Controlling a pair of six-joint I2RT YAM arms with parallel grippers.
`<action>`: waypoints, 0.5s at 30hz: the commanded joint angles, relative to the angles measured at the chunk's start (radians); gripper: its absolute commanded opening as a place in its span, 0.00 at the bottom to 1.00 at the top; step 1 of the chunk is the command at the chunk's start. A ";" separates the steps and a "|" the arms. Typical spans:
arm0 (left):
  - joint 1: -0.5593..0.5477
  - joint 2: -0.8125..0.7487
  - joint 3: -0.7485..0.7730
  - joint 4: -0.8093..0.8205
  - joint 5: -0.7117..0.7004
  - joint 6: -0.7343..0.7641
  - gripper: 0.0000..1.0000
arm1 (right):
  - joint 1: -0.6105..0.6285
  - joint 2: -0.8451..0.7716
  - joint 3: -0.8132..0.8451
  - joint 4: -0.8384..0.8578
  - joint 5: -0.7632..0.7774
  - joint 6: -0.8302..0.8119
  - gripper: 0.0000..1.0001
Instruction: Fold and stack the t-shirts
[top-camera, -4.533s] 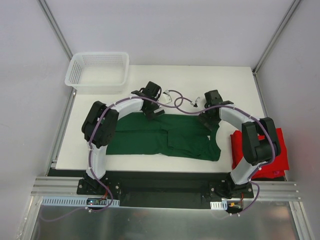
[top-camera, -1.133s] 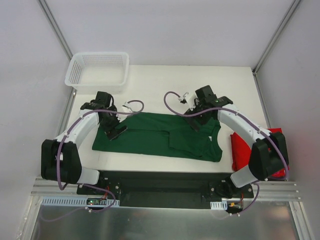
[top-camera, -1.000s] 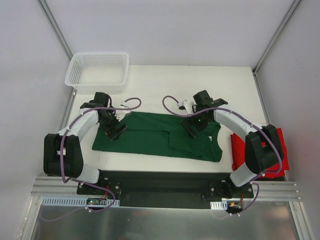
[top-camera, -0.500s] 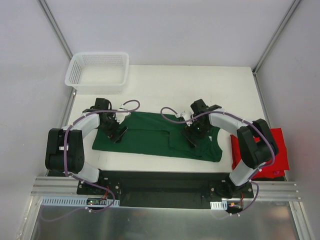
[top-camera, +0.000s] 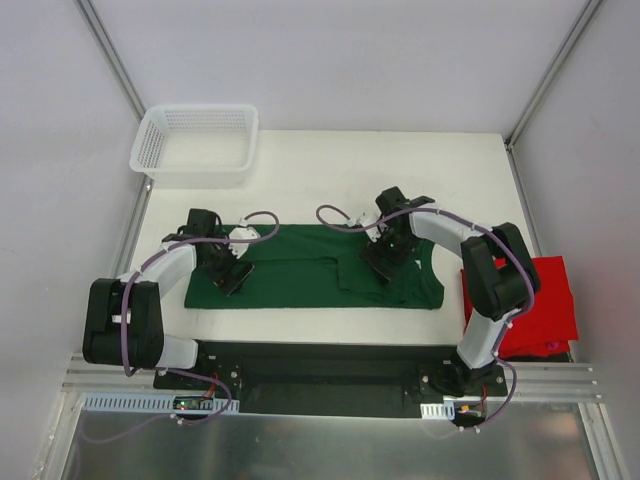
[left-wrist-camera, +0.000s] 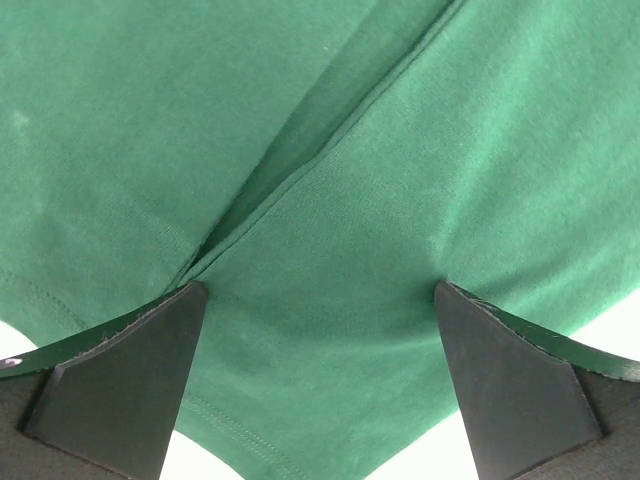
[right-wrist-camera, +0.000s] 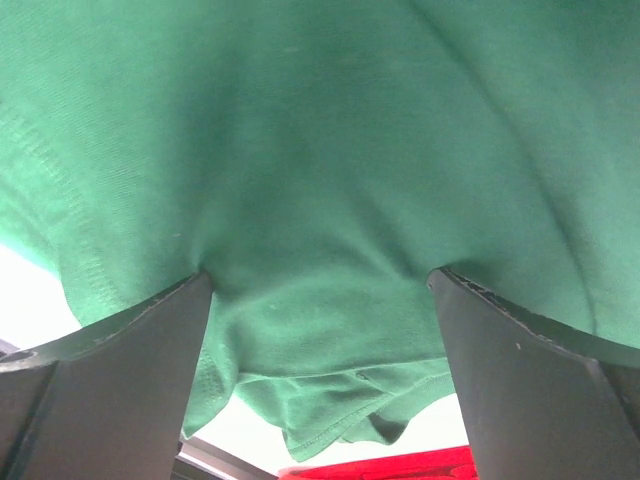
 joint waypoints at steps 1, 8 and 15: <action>-0.017 -0.048 -0.051 -0.156 -0.054 0.046 0.99 | -0.051 0.051 0.087 -0.050 0.048 -0.025 0.96; -0.113 -0.081 -0.063 -0.242 -0.040 0.016 0.99 | -0.114 0.158 0.210 -0.094 0.121 -0.040 0.96; -0.244 -0.071 -0.055 -0.276 -0.014 -0.053 0.99 | -0.154 0.261 0.327 -0.130 0.180 -0.065 0.96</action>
